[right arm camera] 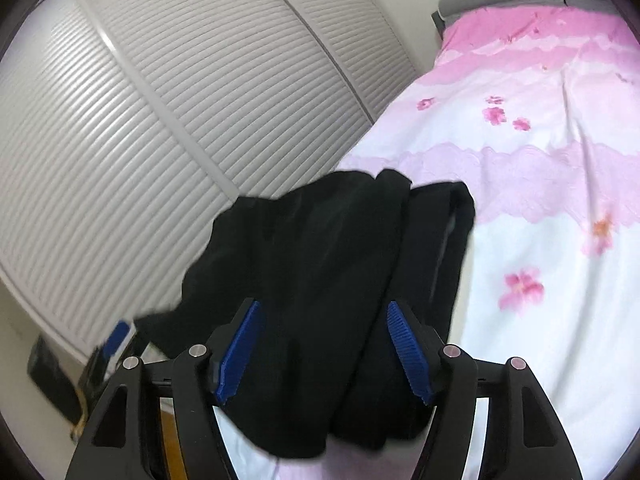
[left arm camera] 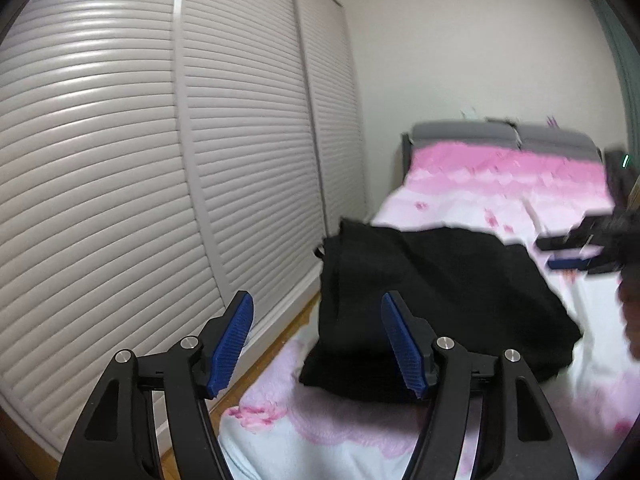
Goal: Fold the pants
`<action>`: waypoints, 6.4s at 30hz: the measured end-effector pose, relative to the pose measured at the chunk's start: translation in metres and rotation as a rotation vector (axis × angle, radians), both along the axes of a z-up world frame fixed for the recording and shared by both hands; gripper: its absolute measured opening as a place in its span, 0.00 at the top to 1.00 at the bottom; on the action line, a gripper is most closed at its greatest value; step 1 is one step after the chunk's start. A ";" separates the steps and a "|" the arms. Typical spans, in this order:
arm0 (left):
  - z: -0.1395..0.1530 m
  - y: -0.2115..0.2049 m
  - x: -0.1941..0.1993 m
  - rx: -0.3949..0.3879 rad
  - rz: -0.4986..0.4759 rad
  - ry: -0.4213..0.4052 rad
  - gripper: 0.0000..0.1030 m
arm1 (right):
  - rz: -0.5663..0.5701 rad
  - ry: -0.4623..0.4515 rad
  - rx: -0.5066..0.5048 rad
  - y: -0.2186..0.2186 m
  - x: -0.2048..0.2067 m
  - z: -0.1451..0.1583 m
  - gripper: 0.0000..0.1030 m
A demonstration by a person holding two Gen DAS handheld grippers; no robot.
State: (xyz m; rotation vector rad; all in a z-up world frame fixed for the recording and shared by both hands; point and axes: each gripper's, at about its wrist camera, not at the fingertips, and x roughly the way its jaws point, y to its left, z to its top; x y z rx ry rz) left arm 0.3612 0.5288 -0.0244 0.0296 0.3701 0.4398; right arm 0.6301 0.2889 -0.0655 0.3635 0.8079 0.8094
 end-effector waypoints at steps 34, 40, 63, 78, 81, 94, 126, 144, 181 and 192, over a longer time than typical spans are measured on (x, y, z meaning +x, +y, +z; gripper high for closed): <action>-0.039 -0.020 0.072 -0.146 -0.023 0.118 0.32 | 0.013 0.006 -0.052 0.005 0.037 -0.017 0.50; -0.001 -0.067 0.015 -0.145 -0.071 0.082 0.32 | -0.025 -0.258 -0.200 -0.036 -0.058 0.033 0.50; 0.065 -0.426 -0.260 -0.234 -0.488 0.052 0.26 | -0.559 -0.419 -0.376 -0.404 -0.479 0.122 0.31; 0.076 -0.496 -0.341 -0.136 -0.532 0.053 0.17 | -0.745 -0.404 -0.419 -0.482 -0.592 0.116 0.31; 0.076 -0.497 -0.345 -0.131 -0.508 0.039 0.10 | -0.777 -0.403 -0.426 -0.488 -0.607 0.114 0.31; 0.065 -0.507 -0.347 -0.110 -0.482 0.054 0.00 | -0.824 -0.482 -0.503 -0.475 -0.635 0.116 0.13; 0.065 -0.502 -0.344 -0.108 -0.484 0.054 0.00 | -0.845 -0.453 -0.503 -0.486 -0.629 0.113 0.13; 0.063 -0.508 -0.346 -0.104 -0.502 0.058 0.00 | -0.846 -0.456 -0.502 -0.487 -0.629 0.113 0.13; 0.058 -0.518 -0.348 -0.098 -0.555 0.096 0.00 | -0.847 -0.459 -0.502 -0.486 -0.625 0.113 0.13; 0.056 -0.524 -0.349 -0.100 -0.566 0.086 0.00 | -0.848 -0.456 -0.501 -0.482 -0.626 0.112 0.13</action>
